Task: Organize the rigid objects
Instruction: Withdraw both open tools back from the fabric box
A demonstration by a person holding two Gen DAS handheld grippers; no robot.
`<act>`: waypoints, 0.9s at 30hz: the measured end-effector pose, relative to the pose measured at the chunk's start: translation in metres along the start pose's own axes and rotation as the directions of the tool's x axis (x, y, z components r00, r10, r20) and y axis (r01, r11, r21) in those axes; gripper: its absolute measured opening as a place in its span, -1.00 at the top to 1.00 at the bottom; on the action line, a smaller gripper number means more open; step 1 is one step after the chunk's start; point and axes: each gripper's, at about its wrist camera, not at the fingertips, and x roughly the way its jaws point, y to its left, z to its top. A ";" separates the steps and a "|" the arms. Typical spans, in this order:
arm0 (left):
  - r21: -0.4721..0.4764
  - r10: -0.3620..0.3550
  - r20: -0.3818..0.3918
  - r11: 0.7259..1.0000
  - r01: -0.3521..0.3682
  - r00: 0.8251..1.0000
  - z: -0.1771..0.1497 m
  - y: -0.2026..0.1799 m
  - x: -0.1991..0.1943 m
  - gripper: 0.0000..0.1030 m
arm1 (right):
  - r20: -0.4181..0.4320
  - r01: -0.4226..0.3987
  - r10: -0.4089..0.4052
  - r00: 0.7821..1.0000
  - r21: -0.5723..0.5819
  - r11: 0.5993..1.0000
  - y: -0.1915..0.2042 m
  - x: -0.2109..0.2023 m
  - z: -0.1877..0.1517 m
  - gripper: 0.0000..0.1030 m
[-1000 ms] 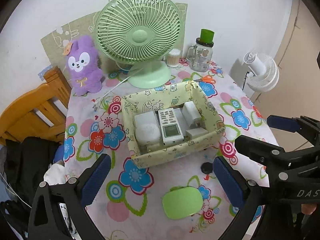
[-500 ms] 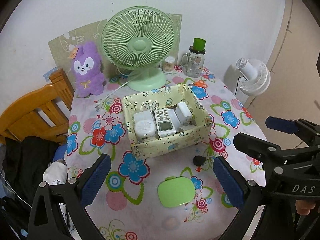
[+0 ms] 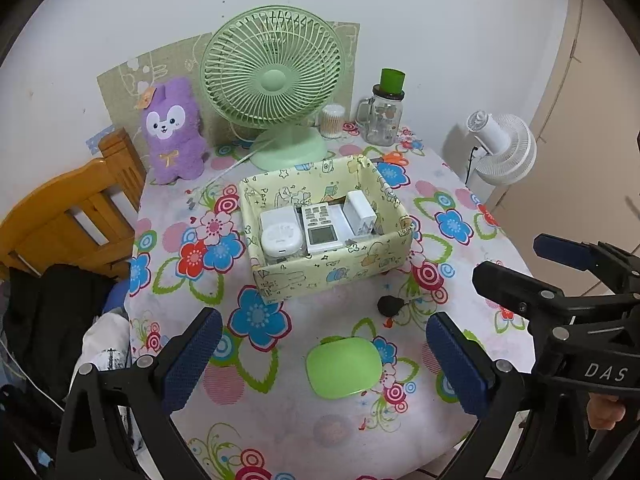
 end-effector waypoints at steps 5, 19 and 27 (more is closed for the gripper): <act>-0.023 0.018 -0.006 1.000 -0.018 1.000 -0.001 -0.007 0.009 -1.00 | -0.009 -0.009 0.009 1.000 -0.030 1.000 -0.006 0.005 0.001 -0.79; -0.199 0.049 -0.056 0.978 -0.059 0.997 -0.010 -0.013 0.039 -1.00 | -0.043 -0.053 0.047 0.998 -0.157 0.986 -0.027 0.034 0.012 -0.79; -0.248 0.079 -0.061 0.964 -0.091 0.995 -0.020 -0.017 0.061 -0.99 | -0.055 -0.072 0.062 0.997 -0.208 0.976 -0.040 0.061 0.012 -0.78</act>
